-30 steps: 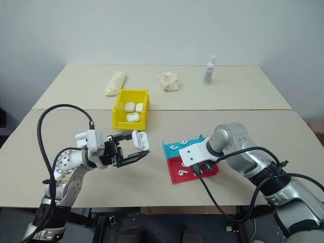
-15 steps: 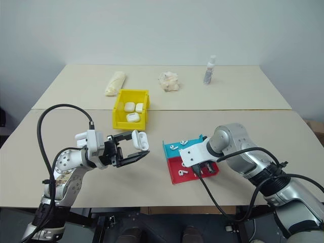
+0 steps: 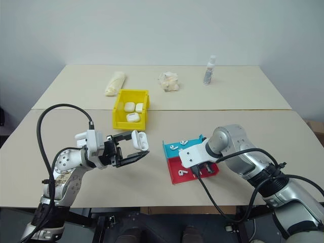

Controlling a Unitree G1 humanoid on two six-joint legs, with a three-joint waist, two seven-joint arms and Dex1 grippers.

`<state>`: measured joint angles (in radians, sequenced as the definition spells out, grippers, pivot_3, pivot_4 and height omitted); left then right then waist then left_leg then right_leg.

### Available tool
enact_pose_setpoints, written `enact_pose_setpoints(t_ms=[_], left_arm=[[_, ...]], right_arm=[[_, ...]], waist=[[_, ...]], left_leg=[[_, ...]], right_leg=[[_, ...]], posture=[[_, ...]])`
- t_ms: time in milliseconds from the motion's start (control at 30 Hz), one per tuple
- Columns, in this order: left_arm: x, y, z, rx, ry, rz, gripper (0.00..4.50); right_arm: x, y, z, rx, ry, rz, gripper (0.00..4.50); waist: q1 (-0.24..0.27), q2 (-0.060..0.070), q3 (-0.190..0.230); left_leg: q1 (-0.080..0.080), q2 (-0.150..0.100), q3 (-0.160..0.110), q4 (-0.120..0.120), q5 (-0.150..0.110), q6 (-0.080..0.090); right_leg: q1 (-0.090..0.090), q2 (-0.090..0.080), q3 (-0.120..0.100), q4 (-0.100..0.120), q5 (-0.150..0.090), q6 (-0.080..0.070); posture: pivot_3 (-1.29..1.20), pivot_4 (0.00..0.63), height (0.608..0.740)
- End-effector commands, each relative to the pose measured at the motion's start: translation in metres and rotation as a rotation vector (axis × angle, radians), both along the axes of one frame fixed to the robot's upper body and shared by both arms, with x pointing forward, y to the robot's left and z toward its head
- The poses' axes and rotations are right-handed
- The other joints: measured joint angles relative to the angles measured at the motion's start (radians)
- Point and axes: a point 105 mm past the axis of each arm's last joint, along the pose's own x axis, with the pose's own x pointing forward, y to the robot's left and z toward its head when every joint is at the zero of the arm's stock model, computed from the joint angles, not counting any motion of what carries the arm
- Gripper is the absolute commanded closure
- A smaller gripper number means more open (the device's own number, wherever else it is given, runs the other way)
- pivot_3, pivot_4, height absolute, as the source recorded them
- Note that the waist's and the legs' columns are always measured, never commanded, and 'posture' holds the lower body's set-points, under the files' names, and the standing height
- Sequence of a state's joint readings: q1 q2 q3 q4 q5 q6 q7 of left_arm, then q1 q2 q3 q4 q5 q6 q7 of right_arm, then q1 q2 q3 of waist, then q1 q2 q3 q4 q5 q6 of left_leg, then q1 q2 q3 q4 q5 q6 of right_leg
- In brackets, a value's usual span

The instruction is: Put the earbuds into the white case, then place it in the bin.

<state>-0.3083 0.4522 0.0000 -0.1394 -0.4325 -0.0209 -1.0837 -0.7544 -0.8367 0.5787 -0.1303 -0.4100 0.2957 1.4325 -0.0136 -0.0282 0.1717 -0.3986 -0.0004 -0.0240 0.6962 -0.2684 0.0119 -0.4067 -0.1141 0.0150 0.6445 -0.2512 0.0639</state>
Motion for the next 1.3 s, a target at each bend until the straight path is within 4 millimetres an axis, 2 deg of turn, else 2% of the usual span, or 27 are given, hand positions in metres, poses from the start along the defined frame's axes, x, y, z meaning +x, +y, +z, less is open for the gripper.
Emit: enact_pose_setpoints(t_ms=[33, 333, 467, 700, 800, 967, 1033, 1167, 1300], left_arm=[[-0.002, -0.001, 0.006, -0.001, -0.039, -0.006, 1.72], [-0.002, -0.001, 0.007, 0.0, -0.039, -0.005, 1.72], [-0.004, -0.002, 0.014, -0.02, -0.048, -0.02, 1.72], [-0.013, -0.009, 0.033, -0.074, -0.067, -0.099, 1.72], [-0.017, -0.013, 0.038, -0.082, -0.065, -0.148, 1.72], [-0.021, -0.02, 0.044, -0.092, -0.077, -0.218, 1.72], [-0.022, -0.023, 0.048, -0.101, -0.085, -0.239, 1.72], [-0.023, -0.034, 0.057, -0.119, -0.099, -0.266, 1.72], [-0.025, -0.047, 0.061, -0.113, -0.105, -0.29, 1.72]], right_arm=[[-0.001, 0.0, 0.006, 0.005, -0.026, 0.014, 3.68], [0.001, 0.001, 0.008, 0.014, -0.037, 0.005, 3.68], [-0.002, 0.004, 0.021, 0.049, -0.065, 0.008, 3.68], [-0.012, 0.004, 0.08, 0.266, -0.164, -0.041, 3.68], [-0.021, 0.0, 0.114, 0.442, -0.177, -0.09, 3.68], [-0.031, -0.005, 0.154, 0.722, -0.184, -0.12, 3.68], [-0.038, -0.001, 0.174, 0.878, -0.182, -0.072, 3.68], [-0.066, 0.01, 0.213, 1.239, -0.155, 0.138, 3.68], [-0.077, 0.019, 0.219, 1.406, -0.098, 0.275, 3.68]], waist=[[0.0, 0.0, 0.0], [0.0, 0.0, 0.0], [0.0, 0.0, 0.0], [0.003, 0.0, 0.0], [0.002, 0.0, 0.0], [0.002, 0.0, 0.0], [0.002, 0.0, 0.0], [-0.001, 0.0, 0.0], [0.001, 0.0, 0.0]], left_leg=[[0.0, 0.0, 0.0, 0.0, 0.0, 0.0], [0.0, 0.0, 0.0, 0.0, 0.0, 0.0], [0.0, 0.0, 0.0, 0.0, 0.0, 0.0], [0.0, 0.0, -0.001, 0.0, 0.0, 0.0], [0.0, 0.0, -0.001, 0.0, 0.0, 0.0], [0.0, 0.0, -0.001, 0.0, 0.0, 0.0], [0.0, 0.0, -0.001, 0.0, 0.0, 0.0], [0.0, 0.0, -0.001, -0.001, 0.0, 0.0], [0.0, 0.0, -0.001, -0.001, 0.0, 0.0]], right_leg=[[0.0, 0.0, 0.0, 0.0, 0.0, 0.0], [0.0, 0.0, 0.0, 0.0, 0.0, 0.0], [0.0, 0.0, 0.0, 0.0, 0.0, 0.0], [0.0, 0.0, 0.0, -0.001, 0.0, 0.0], [0.001, 0.0, 0.0, -0.001, 0.0, 0.0], [0.001, 0.0, 0.0, -0.001, 0.0, 0.0], [0.001, 0.0, 0.0, -0.001, 0.0, 0.0], [0.001, 0.0, 0.0, -0.001, 0.0, 0.0], [0.002, 0.0, 0.0, 0.003, 0.0, 0.0]], posture=[[0.0, 0.15, 0.74], [0.0, 0.15, 0.74], [0.0, 0.15, 0.74], [0.0, 0.15, 0.74], [0.0, 0.15, 0.74], [0.0, 0.15, 0.74], [0.0, 0.15, 0.74], [0.0, 0.15, 0.74], [0.0, 0.15, 0.74]])
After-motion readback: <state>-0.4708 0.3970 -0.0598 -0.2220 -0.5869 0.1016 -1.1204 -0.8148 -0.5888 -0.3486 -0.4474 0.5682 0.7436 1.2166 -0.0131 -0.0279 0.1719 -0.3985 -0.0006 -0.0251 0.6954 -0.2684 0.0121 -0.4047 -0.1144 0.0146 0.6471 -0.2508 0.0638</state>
